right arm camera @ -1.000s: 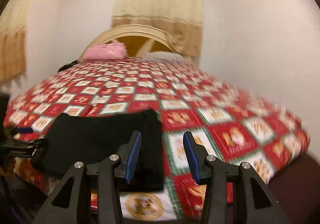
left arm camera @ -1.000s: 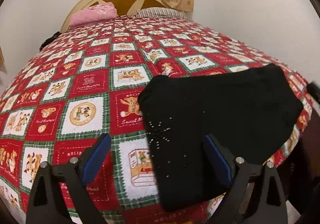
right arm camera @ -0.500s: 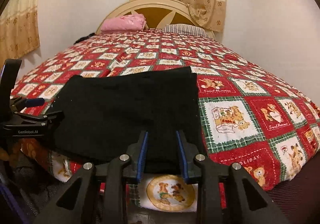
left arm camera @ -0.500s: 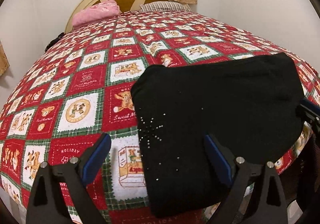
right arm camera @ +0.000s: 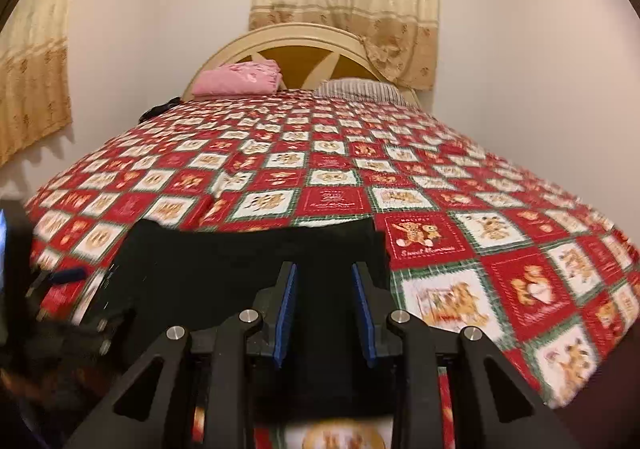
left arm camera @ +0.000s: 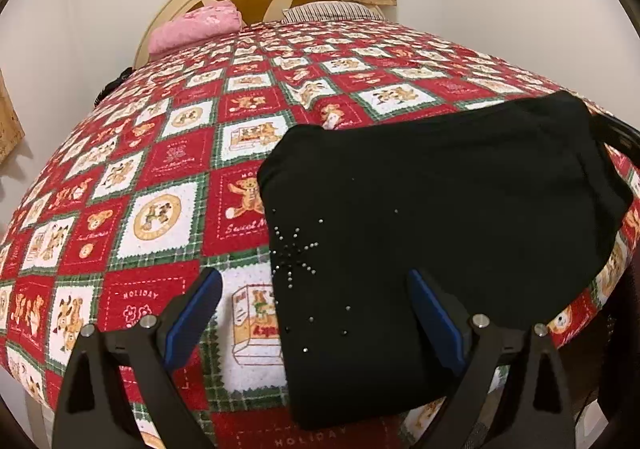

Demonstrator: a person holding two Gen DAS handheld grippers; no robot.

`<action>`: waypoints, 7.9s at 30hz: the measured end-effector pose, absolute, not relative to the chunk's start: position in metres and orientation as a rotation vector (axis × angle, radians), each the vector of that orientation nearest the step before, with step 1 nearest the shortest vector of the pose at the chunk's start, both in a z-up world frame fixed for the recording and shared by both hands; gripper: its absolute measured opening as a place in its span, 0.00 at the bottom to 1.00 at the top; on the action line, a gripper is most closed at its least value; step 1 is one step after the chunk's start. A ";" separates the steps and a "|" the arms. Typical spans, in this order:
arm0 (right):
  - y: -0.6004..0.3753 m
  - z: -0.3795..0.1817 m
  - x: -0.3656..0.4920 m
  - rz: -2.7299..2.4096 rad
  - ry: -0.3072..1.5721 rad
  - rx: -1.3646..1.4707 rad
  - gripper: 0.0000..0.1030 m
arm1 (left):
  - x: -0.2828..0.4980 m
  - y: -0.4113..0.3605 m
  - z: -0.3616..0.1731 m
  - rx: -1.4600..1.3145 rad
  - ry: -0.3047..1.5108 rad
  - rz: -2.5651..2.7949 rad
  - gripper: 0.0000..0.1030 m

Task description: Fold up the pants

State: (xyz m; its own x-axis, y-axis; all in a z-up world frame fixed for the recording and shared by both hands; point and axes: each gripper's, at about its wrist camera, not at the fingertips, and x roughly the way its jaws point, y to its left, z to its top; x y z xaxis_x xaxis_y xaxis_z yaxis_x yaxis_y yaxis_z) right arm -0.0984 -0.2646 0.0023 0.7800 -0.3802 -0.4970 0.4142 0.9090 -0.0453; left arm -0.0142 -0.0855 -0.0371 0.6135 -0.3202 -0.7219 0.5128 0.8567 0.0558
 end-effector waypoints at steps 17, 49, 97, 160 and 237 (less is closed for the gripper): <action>-0.296 -0.022 -0.046 -0.493 0.648 0.124 0.28 | -0.029 -0.085 -0.042 0.355 0.738 -0.594 0.93; -0.139 0.005 0.104 0.394 0.943 -0.367 0.30 | -0.052 -0.056 -0.041 0.434 0.567 -0.913 0.80; -0.144 -0.053 0.139 0.331 1.137 0.050 0.00 | -0.090 -0.096 -0.061 0.583 0.530 -0.899 0.52; -0.287 -0.025 -0.134 -0.301 0.562 0.274 0.03 | 0.042 -0.090 -0.044 0.136 0.800 -0.631 1.00; -0.295 -0.049 -0.148 -0.326 0.496 0.390 0.76 | 0.006 -0.075 -0.046 0.074 0.956 -0.629 1.00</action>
State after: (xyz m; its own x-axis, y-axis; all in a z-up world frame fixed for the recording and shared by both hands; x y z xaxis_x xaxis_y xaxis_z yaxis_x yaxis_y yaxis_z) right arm -0.1477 -0.2955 -0.0494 0.8312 -0.2066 -0.5162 0.3919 0.8763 0.2802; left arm 0.0058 -0.0749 -0.0459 0.4135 -0.4681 -0.7809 0.5319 0.8203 -0.2101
